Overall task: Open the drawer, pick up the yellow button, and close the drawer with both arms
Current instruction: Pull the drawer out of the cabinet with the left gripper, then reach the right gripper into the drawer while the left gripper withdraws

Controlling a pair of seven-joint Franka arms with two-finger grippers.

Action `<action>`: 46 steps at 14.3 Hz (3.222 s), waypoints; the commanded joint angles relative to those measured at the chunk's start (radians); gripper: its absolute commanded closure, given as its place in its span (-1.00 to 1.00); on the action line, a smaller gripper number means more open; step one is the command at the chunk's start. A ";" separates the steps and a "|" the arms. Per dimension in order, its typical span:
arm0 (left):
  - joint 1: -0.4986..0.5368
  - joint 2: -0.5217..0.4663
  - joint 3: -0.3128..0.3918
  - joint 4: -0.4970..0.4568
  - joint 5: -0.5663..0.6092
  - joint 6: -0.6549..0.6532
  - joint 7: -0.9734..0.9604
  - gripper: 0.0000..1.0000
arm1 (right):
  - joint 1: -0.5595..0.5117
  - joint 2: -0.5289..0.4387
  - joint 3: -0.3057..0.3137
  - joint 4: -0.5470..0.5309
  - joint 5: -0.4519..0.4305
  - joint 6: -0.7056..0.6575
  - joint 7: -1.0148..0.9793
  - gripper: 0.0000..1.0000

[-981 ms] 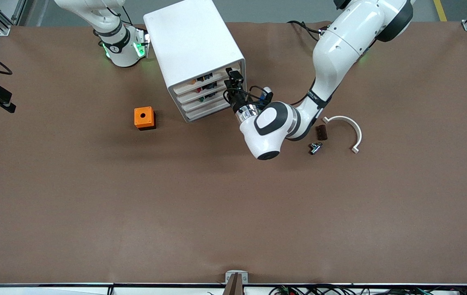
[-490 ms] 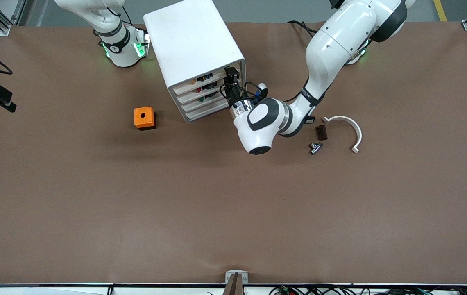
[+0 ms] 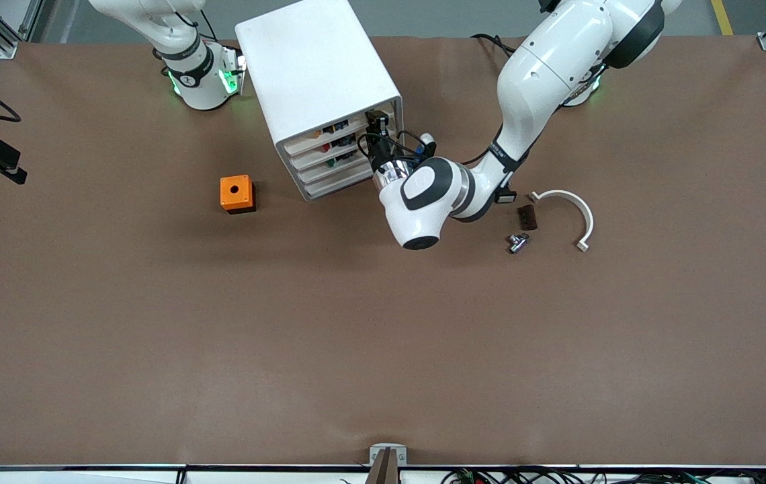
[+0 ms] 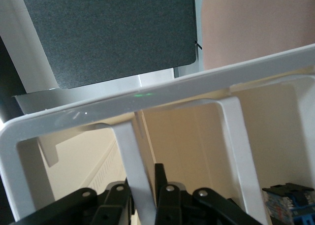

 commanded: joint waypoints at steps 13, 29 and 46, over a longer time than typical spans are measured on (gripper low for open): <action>0.131 0.007 0.014 0.005 -0.017 0.028 -0.005 0.75 | -0.013 0.003 0.010 0.008 0.016 -0.006 -0.003 -1.00; 0.220 0.009 0.014 0.043 -0.018 0.065 0.102 -1.00 | 0.476 0.072 0.017 0.003 0.081 0.021 1.242 -1.00; 0.251 -0.102 0.064 0.207 0.296 0.143 1.053 -1.00 | 0.858 0.252 0.017 -0.193 0.146 0.477 1.868 -1.00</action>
